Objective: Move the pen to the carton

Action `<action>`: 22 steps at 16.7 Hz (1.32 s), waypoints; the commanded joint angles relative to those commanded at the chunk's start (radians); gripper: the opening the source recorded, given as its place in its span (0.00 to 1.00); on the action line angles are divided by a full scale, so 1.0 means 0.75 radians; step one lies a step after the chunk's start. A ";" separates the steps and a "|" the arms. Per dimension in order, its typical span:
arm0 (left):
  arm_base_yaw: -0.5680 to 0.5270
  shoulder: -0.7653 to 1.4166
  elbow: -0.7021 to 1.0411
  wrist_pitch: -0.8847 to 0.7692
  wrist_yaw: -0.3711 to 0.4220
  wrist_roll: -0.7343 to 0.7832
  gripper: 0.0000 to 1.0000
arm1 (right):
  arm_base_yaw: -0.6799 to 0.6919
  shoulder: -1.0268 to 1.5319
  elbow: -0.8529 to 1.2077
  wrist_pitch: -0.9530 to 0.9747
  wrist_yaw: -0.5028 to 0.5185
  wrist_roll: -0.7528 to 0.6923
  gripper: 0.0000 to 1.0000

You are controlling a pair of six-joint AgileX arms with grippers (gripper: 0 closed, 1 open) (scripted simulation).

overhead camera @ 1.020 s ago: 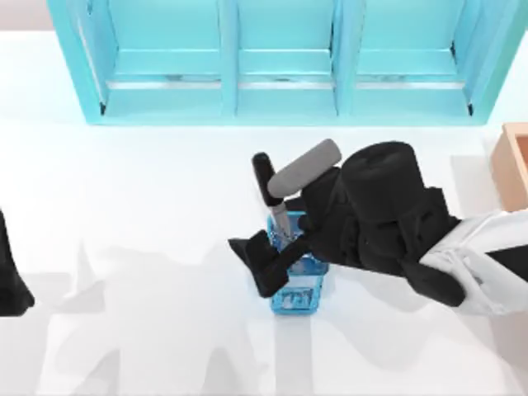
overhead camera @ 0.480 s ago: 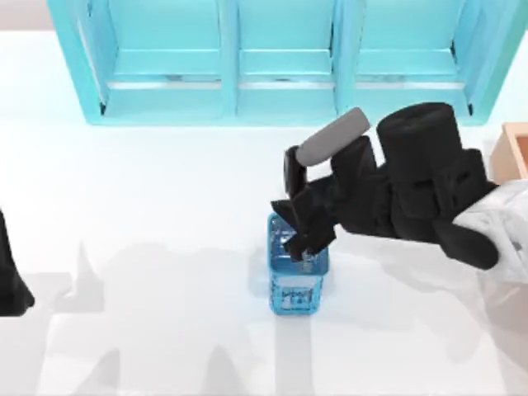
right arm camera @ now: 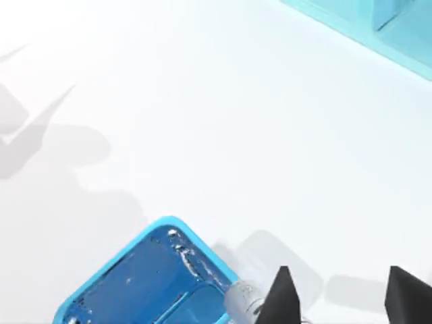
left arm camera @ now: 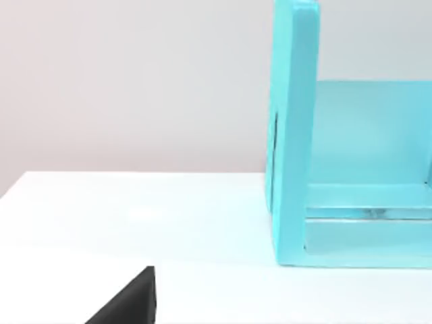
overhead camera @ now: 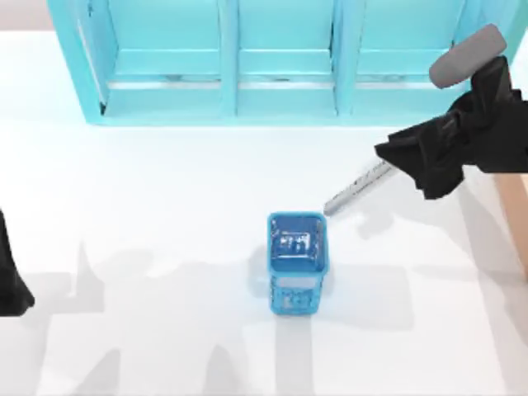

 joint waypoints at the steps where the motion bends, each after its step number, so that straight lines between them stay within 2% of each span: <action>1: 0.000 0.000 0.000 0.000 0.000 0.000 1.00 | -0.038 -0.048 0.009 -0.057 -0.030 -0.024 0.00; 4: 0.000 0.000 0.000 0.000 0.000 0.000 1.00 | -0.102 -0.128 0.021 -0.142 -0.079 -0.062 0.00; 11: 0.000 0.000 0.000 0.000 0.000 0.000 1.00 | -0.130 -0.110 0.058 -0.191 -0.051 -0.082 0.00; 14: 0.000 0.000 0.000 0.000 0.000 0.000 1.00 | -0.243 -0.077 0.173 -0.368 0.044 -0.156 0.00; 22: 0.000 0.000 0.000 0.000 0.000 0.000 1.00 | -0.657 -0.047 0.553 -1.075 0.407 -0.420 0.00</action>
